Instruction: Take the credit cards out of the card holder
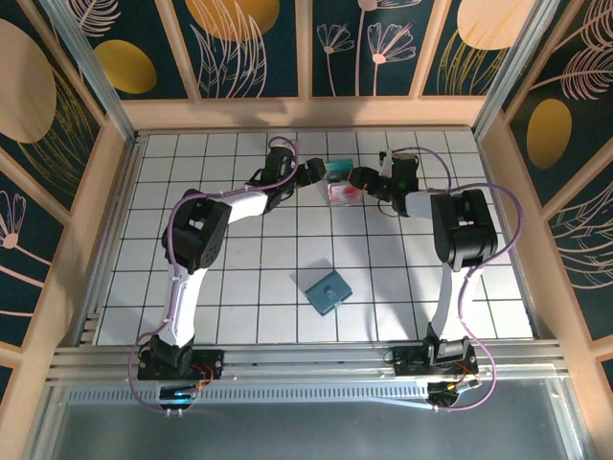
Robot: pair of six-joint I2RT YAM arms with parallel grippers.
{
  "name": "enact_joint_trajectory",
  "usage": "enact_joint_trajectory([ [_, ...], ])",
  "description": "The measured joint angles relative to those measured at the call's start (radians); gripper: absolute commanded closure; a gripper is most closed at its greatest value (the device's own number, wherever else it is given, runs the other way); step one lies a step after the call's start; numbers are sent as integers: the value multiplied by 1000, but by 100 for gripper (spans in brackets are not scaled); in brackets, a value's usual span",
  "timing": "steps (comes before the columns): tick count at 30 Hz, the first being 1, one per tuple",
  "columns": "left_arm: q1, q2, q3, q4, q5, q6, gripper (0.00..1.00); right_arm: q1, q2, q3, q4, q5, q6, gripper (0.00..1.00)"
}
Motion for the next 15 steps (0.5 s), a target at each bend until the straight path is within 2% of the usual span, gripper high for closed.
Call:
enact_joint_trajectory([
  [5, -15, 24, 10, -10, 14, 7, 32, 14, 6, 20, -3, -7, 3, 35],
  [15, -22, 26, 3, -13, 29, 18, 50, 57, 9, 27, -3, -8, 3, 37],
])
